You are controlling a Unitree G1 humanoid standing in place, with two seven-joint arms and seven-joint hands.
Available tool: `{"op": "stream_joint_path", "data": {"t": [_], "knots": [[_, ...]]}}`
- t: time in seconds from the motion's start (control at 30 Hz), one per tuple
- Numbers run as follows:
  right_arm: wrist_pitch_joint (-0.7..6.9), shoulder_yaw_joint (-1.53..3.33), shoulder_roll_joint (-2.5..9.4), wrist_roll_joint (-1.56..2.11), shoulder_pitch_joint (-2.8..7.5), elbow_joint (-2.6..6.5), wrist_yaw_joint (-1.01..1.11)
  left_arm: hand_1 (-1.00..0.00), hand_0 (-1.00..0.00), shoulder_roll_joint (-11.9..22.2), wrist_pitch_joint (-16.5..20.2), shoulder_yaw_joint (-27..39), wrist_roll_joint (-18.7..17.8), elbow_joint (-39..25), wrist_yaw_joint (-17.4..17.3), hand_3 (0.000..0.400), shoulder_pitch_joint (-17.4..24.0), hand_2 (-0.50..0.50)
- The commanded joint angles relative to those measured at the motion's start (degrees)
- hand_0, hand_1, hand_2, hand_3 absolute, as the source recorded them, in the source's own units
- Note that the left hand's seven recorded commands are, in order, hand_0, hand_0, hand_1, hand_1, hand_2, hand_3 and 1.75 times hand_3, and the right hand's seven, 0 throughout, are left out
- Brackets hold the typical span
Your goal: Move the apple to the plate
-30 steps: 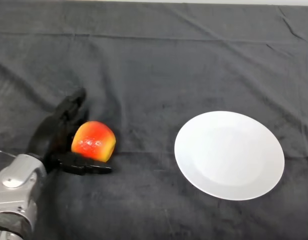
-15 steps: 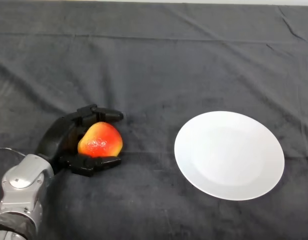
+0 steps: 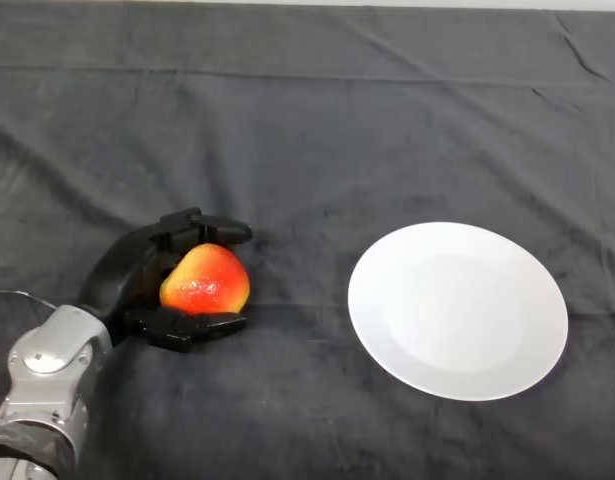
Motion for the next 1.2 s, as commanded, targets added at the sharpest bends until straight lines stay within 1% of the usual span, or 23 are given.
{"op": "stream_joint_path", "data": {"t": [0.03, 0.37, 0.8, 1.0, 1.2], "knots": [[0.8, 1.26, 3.15, -1.16, 4.67, 1.34, 0.7, -1.0, -1.0, -1.99, -0.13, -1.74, 1.57, -0.47, -1.38, 0.4, -3.03, 0.0], [0.75, 1.27, 3.14, -1.18, 4.62, 1.43, 0.69, -1.0, -1.0, -4.91, -3.14, -3.6, 1.48, -0.59, -0.56, 0.4, -7.61, 0.0], [0.66, 1.29, 3.14, -1.22, 4.53, 1.62, 0.67, -1.0, -1.0, -7.98, -6.4, -8.52, 1.92, 0.11, 0.37, 0.4, -12.66, 0.0], [0.61, 1.3, 3.14, -1.23, 4.48, 1.72, 0.65, -1.0, -1.0, -10.09, -6.79, -12.96, 2.15, 0.24, 1.84, 0.4, -14.78, 0.0], [0.56, 1.32, 3.14, -1.25, 4.43, 1.82, 0.64, -1.0, -1.0, -11.55, -5.89, -18.66, 1.66, -0.19, 2.78, 0.4, -16.66, 0.0]]}}
